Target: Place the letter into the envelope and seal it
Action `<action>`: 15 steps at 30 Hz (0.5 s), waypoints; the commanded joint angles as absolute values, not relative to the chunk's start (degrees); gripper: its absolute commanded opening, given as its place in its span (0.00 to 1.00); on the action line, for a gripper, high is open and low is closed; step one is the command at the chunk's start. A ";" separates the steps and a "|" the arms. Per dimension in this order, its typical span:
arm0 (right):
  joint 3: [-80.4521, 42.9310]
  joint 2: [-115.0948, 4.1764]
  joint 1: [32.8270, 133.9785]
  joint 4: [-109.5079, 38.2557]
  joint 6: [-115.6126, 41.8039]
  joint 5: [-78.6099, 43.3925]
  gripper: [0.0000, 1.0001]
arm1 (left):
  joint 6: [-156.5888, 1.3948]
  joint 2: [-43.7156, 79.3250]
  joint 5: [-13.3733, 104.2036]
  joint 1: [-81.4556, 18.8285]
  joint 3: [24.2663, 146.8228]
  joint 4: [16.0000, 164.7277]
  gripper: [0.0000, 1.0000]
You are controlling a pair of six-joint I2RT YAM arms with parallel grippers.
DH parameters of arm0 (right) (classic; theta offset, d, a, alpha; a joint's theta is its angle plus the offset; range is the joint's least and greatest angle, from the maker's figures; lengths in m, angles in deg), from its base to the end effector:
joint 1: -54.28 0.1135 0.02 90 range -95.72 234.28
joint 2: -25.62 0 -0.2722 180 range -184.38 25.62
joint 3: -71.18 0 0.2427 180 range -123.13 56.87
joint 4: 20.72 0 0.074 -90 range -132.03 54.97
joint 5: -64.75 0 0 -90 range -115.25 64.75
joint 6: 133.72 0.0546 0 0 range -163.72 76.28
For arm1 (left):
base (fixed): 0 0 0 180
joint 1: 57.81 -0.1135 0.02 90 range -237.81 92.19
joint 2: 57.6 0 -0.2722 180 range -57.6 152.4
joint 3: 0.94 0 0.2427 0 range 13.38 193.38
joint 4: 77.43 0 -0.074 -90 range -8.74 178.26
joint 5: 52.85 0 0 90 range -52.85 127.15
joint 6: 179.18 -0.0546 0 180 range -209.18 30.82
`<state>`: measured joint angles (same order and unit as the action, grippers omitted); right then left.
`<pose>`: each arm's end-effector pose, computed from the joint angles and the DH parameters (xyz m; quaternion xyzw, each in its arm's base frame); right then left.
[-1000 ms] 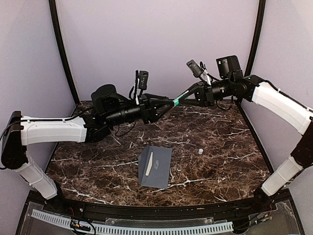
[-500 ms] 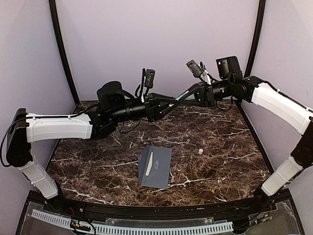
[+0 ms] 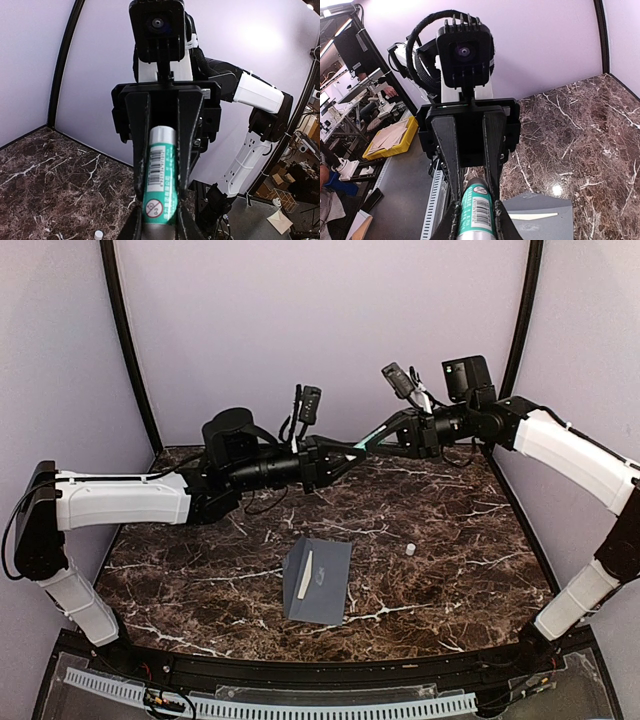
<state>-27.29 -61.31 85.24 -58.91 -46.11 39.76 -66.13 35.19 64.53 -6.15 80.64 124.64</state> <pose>0.2575 0.2122 0.3903 -0.4763 0.6066 0.5525 0.3163 0.2232 -0.3227 0.3613 0.3297 0.5547 -0.5743 0.5039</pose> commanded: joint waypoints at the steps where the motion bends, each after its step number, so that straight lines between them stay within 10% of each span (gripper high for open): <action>1: -26.54 -61.13 85.03 -57.35 -46.15 40.05 0.04 | -66.50 34.51 65.20 -5.96 81.93 125.23 0.15; 9: -33.63 -60.18 82.51 -70.49 -57.75 33.51 0.48 | -67.09 33.20 64.54 -6.32 82.56 117.32 0.11; 15: -39.11 -58.85 81.43 -87.38 -79.40 21.10 0.52 | -68.08 32.33 65.54 -7.57 86.07 97.79 0.10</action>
<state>-36.23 -60.96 81.32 -74.69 -63.14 30.85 -66.67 35.17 64.57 -6.68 82.65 111.22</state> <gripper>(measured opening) 0.522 0.180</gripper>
